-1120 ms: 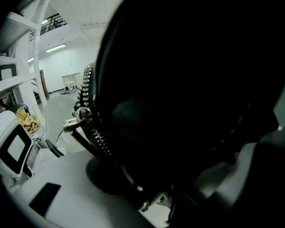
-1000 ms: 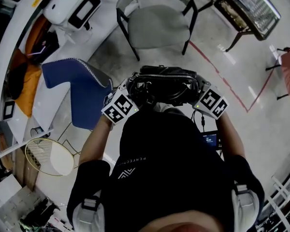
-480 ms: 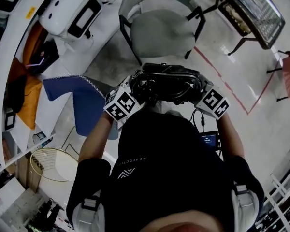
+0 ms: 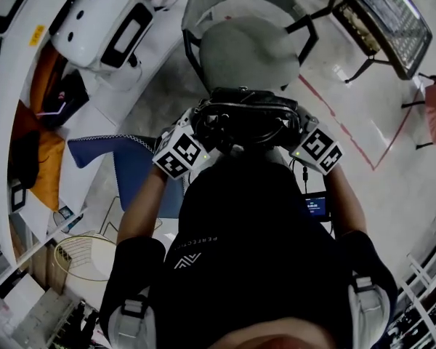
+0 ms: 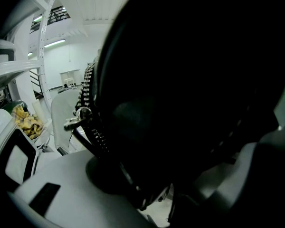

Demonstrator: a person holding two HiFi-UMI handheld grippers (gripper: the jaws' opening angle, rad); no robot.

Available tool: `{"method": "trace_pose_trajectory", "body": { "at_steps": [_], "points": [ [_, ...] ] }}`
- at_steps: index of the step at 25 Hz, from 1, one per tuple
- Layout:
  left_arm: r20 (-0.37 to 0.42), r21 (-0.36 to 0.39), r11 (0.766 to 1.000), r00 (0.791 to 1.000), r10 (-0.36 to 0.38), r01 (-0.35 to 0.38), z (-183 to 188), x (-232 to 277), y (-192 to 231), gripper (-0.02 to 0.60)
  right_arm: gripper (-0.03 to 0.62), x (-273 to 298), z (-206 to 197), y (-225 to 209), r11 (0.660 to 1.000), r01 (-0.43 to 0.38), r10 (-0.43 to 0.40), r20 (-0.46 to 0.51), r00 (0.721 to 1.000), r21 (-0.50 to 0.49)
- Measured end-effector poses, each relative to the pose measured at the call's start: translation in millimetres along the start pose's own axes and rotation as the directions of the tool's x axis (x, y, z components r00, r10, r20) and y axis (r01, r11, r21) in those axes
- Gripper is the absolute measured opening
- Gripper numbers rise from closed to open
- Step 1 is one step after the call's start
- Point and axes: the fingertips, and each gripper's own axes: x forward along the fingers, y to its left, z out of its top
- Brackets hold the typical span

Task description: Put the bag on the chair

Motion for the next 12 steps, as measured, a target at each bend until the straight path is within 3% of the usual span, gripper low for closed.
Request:
{"method": "trace_pose_trajectory", "body": {
  "at_steps": [12],
  "points": [
    [0.002, -0.092, 0.996, 1.0, 0.024, -0.024, 5, 19, 75, 0.235, 0.206, 29, 26, -75, 0.997, -0.07, 0.069, -0.048, 0.996, -0.016]
  ]
}}
